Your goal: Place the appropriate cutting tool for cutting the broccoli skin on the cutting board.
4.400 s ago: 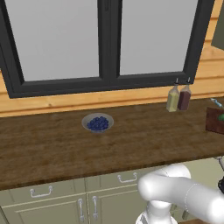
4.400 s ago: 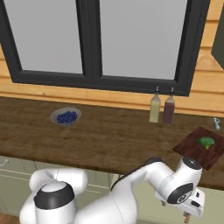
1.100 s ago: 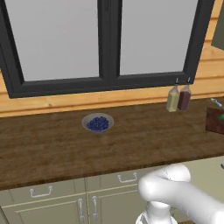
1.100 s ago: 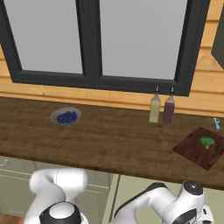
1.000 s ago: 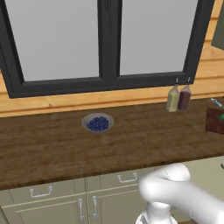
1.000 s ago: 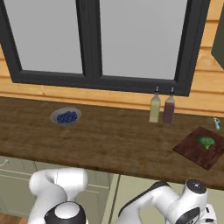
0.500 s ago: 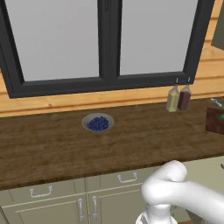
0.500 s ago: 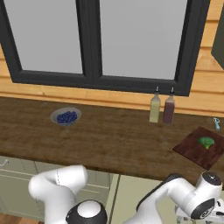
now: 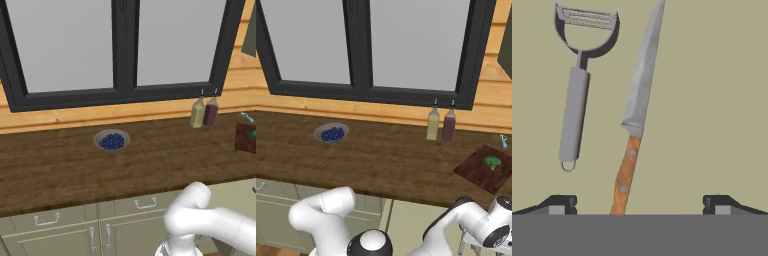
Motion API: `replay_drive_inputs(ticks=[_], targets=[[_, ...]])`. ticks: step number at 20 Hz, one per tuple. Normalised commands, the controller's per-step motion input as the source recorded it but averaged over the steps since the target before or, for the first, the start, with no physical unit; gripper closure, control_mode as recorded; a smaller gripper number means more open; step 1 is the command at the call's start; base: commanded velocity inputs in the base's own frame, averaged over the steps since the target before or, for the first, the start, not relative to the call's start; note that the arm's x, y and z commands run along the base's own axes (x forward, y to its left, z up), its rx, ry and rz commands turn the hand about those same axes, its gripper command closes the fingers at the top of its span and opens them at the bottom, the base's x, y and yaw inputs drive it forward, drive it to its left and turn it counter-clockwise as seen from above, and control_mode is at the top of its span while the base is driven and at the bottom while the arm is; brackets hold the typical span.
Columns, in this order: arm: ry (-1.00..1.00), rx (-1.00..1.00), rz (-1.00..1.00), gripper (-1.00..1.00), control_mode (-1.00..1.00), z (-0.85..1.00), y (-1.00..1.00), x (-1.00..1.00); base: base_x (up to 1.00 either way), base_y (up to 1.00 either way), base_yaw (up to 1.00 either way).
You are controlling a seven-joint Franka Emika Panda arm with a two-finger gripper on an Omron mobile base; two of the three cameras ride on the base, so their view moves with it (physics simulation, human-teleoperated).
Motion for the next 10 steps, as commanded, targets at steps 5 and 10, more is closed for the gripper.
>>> replay_drive_inputs(ticks=[5,10], targets=[[0.0,0.0,-0.06,-1.0,-1.0,-0.18,0.0,0.0,0.0,0.0,0.0],[0.0,-0.01,-0.04,-1.0,-1.0,-0.34,0.06,-0.03,0.0,0.0,0.0]])
